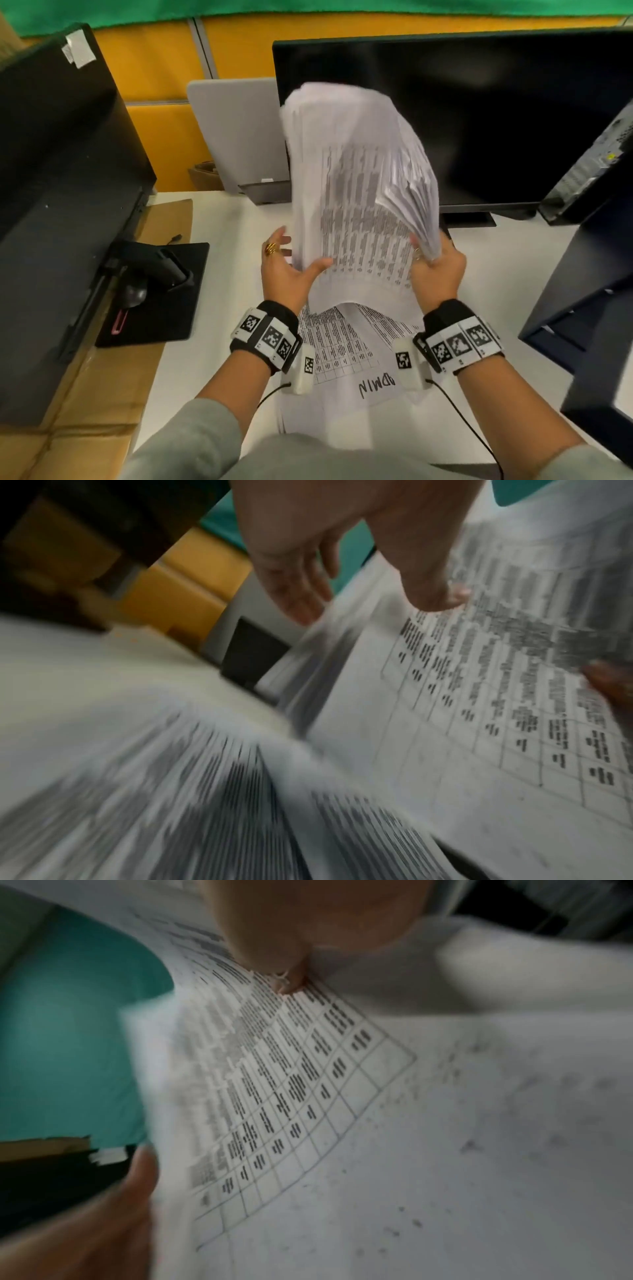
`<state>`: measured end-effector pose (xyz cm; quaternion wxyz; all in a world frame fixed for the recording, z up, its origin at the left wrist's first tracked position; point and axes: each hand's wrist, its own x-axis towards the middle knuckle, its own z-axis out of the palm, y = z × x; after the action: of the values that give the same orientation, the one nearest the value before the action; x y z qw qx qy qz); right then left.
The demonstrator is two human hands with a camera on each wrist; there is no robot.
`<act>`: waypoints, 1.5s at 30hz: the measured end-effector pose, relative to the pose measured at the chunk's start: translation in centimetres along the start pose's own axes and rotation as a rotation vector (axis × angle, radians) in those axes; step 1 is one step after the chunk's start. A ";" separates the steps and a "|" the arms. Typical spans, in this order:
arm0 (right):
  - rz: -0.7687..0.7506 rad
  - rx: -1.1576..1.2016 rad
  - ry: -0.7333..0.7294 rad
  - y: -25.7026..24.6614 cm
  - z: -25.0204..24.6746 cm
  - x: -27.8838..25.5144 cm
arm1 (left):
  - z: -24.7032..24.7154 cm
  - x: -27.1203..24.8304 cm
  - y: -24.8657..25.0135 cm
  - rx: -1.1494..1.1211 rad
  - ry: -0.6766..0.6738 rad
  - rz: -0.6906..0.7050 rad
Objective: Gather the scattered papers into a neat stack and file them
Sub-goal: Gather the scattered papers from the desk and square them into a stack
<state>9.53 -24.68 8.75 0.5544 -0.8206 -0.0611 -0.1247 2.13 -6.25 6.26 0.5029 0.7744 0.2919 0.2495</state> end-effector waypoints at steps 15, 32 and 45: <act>0.079 -0.098 0.263 1.0 -4.5 -1.0 | 8.8 -1.1 -4.5 0.513 -0.548 -0.551; 0.128 -0.045 0.277 3.3 -4.8 -1.0 | 3.1 0.8 -6.6 1.037 -0.390 -0.543; 0.279 0.073 0.168 3.4 -3.1 -2.5 | -3.2 2.4 -8.2 0.874 -0.221 -0.792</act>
<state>7.54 -28.71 6.12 0.5988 -0.7872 0.0955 -0.1126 -0.04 0.10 0.11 0.2199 0.7629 0.5801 -0.1820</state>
